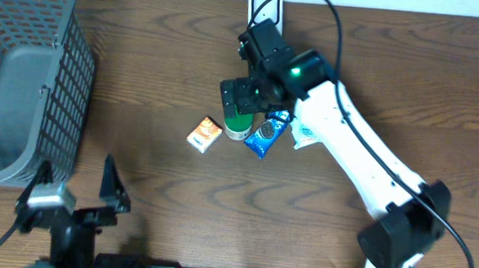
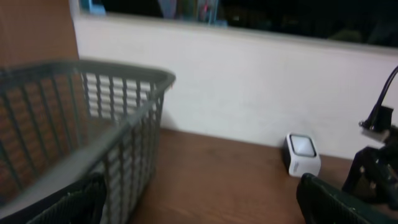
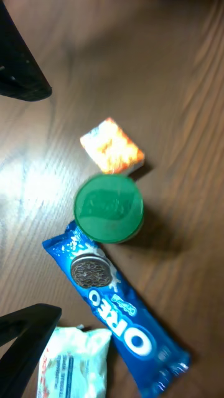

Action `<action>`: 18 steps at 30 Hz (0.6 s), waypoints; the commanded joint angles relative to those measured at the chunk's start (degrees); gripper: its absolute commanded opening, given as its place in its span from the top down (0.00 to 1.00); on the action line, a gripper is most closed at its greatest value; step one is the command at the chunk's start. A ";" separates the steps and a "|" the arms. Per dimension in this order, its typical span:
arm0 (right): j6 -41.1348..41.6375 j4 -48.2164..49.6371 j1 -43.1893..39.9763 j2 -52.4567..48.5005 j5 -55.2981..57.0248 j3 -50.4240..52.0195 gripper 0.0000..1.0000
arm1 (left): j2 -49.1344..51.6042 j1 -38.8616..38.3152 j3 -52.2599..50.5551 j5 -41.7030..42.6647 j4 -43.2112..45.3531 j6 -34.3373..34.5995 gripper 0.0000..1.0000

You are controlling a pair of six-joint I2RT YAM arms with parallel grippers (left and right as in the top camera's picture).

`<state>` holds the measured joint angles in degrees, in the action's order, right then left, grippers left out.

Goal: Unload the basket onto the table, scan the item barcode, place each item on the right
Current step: 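Reach the right gripper over the green-lidded jar and grasp it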

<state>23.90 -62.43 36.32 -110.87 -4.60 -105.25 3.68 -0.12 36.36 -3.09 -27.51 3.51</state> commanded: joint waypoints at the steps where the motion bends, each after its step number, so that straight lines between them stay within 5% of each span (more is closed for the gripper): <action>1: 2.19 -0.37 -0.17 -4.33 1.29 0.39 0.01 | 1.55 -0.17 -3.65 -0.61 2.91 4.57 0.02; 18: 0.76 6.64 -0.48 -12.96 1.84 0.35 0.01 | 1.57 -0.17 -16.52 4.83 6.45 8.17 0.02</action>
<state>24.60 -56.64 36.12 -122.89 -3.90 -104.92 5.43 -0.12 20.43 -1.19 -21.17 10.76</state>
